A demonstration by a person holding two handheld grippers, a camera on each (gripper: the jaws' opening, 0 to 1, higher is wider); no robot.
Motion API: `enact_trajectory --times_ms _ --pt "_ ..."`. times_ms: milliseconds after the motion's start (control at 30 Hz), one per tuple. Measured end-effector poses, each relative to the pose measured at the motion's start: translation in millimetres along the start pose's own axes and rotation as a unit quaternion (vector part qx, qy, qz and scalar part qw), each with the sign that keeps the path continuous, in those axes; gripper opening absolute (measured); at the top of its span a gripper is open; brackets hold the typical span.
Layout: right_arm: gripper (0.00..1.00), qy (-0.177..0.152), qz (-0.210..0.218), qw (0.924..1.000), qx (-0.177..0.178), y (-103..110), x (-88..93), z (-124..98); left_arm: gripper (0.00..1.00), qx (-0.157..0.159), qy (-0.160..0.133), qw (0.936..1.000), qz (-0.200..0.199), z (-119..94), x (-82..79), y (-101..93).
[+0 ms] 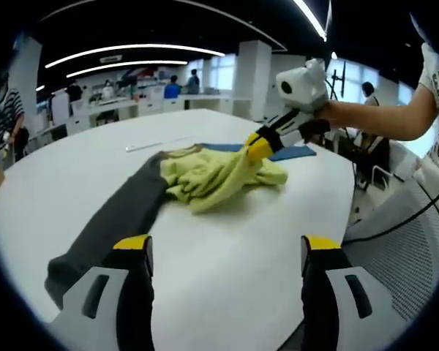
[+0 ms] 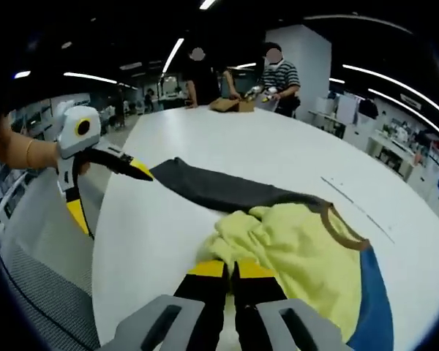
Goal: Fold the garment on the visible template until the final outline fits inside the template.
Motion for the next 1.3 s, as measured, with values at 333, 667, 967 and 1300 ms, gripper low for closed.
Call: enact_trajectory --times_ms 333,667,967,1300 --pt "0.0 0.028 0.028 0.9988 0.028 -40 15.0 16 0.76 -0.003 0.006 1.0 -0.006 0 1.8 1.8" --pt "0.0 0.057 0.065 0.9952 0.047 -66 36.2 27 0.74 -0.003 0.012 0.9999 -0.012 4 1.5 5.9" --pt "0.0 0.077 0.084 0.9921 0.053 -71 49.5 37 0.7 -0.003 0.015 0.9997 -0.02 10 0.7 8.6" --pt "0.29 0.041 0.148 0.9856 0.072 -69 48.8 12 0.66 -0.011 0.01 0.9995 -0.028 13 -3.0 10.8"
Point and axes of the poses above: the point that each gripper's makers call its tool centre point, and the gripper's own axes: z roughly forward along the fingers, y roughly to its left, x roughly out of its underside, the point moved 6 cm from there along -z, roughly backward along the fingers, and after that the axes turned 3 degrees about -x, right-handed, at the moved point
